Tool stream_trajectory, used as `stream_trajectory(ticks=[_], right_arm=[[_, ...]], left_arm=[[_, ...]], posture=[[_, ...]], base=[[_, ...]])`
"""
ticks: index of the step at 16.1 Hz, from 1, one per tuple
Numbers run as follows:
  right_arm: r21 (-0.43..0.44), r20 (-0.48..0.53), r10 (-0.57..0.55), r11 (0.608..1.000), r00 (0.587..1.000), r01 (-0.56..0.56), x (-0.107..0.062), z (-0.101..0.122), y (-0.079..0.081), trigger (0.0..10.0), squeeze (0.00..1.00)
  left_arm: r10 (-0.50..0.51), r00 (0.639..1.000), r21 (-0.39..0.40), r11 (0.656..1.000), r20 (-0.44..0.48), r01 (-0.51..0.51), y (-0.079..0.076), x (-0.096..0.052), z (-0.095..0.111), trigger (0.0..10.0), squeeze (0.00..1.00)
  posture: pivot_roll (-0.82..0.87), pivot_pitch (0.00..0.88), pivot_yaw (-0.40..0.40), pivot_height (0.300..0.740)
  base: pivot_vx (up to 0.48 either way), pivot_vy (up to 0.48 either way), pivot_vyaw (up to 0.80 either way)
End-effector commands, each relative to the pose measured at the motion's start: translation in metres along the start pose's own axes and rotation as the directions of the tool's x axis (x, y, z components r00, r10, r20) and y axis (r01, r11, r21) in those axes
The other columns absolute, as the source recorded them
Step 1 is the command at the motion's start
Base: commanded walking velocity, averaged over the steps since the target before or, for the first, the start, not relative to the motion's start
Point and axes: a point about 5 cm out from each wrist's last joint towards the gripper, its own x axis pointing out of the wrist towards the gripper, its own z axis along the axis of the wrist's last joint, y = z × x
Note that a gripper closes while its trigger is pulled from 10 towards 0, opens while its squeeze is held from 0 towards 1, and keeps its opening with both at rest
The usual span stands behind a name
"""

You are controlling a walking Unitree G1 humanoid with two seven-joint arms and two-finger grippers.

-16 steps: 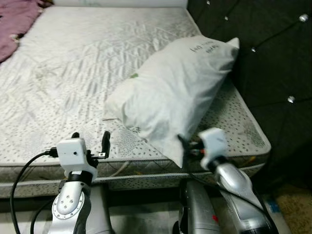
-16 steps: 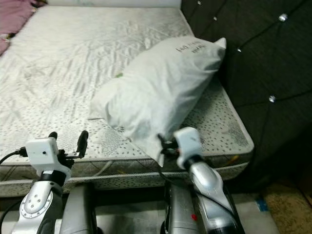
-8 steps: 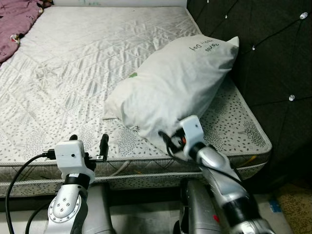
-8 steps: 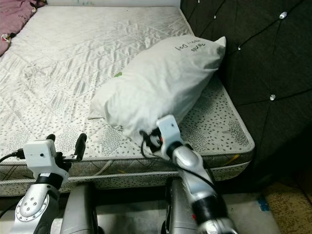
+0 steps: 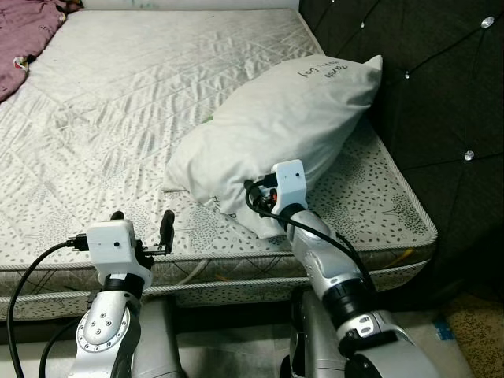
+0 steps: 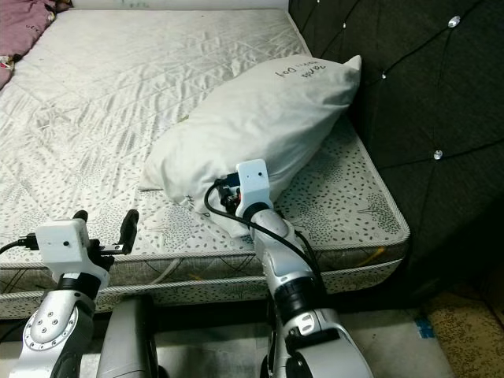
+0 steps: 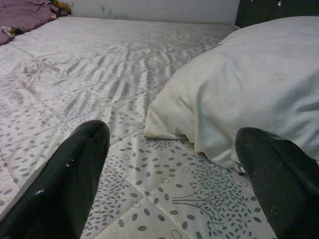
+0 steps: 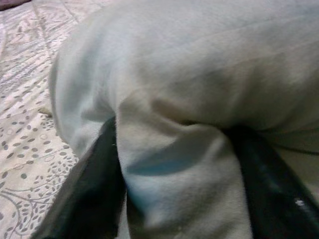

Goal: Clean up the room

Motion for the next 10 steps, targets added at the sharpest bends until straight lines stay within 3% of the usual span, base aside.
stream_trajectory(ticks=[1,3,10], right_arm=[[0.004,0.016,0.009,1.000,1.000,-0.009,0.005,0.007,0.006,0.0,0.00],[0.000,0.001,-0.018,1.000,1.000,0.018,0.005,0.004,-0.002,0.0,0.00],[-0.055,0.024,-0.240,0.969,0.970,0.241,-0.004,0.023,-0.087,0.0,0.00]], left_arm=[[0.007,1.000,0.002,1.000,0.004,-0.007,0.002,0.001,0.001,10.0,0.00],[0.011,1.000,-0.002,1.000,0.010,-0.011,0.002,0.004,0.001,10.0,0.00],[0.002,1.000,-0.009,1.000,0.031,-0.001,-0.001,0.016,0.002,10.0,0.00]], posture=[[0.06,0.076,-0.015,0.517],[0.05,0.061,-0.013,0.517],[0.04,0.022,-0.011,0.517]], base=[[0.000,0.000,0.00],[0.000,0.000,0.00],[0.000,0.000,0.00]])
